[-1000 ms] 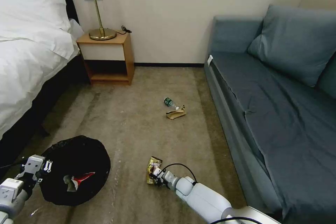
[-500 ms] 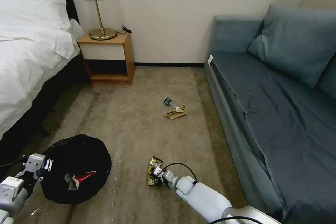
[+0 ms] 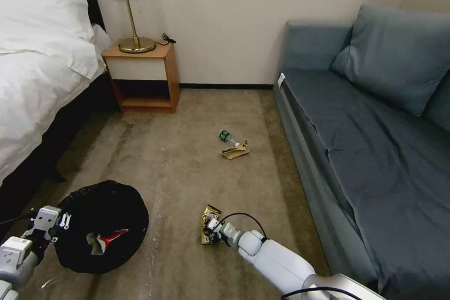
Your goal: Pick up the trash bin, then pick up the garbage on the floor and place it into the trash bin.
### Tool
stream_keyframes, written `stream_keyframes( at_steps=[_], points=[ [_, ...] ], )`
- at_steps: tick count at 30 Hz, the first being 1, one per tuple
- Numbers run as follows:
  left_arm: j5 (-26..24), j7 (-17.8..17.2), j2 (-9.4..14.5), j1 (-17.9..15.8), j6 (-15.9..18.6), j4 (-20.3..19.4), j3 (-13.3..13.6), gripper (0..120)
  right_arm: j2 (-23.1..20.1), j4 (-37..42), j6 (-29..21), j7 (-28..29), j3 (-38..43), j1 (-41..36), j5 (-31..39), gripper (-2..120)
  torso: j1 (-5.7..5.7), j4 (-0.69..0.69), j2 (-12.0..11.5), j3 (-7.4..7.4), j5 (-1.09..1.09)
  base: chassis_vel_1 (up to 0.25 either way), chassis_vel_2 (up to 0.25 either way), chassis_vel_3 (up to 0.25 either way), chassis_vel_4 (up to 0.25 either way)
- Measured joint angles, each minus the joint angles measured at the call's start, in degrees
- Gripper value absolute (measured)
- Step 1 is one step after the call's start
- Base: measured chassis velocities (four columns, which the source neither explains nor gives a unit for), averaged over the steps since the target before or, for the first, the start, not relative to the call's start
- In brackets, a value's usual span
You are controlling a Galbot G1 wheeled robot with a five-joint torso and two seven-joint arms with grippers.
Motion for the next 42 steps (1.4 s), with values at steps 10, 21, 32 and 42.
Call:
stream_keyframes(
  at_steps=[10, 21, 32, 42],
  points=[
    [0.53, -0.24, 0.24, -2.68, 1.0, 0.54, 1.99, 4, -5.09, 11.63, -1.29, 1.91, -1.95, 1.16, 1.52, 0, -0.01, 0.0, 0.0, 0.0, 0.01, 0.0, 0.0, 0.0, 0.0],
    [1.48, -1.37, 1.62, -9.19, 2.68, 2.39, 7.26, 4, -12.42, 35.28, -7.41, 4.86, -8.14, 5.99, 12.39, 0, -0.01, 0.0, 0.01, 0.0, 0.0, 0.0, 0.0, 0.0, 0.0],
    [1.48, -1.95, 1.11, -13.87, 3.04, 4.89, 11.32, 4, -9.67, 44.43, -10.71, 6.05, -13.08, 10.15, 20.29, 0, -0.01, 0.02, 0.01, 0.0, -0.01, 0.0, 0.0, 0.0, 0.0],
    [0.68, -2.06, 1.0, -15.41, 3.05, 6.06, 12.51, 4, -4.12, 40.26, -8.21, 7.7, -16.7, 11.64, 20.74, 0, -0.01, 0.01, 0.01, 0.0, 0.0, 0.0, 0.0, 0.0, 0.0]
  ],
)
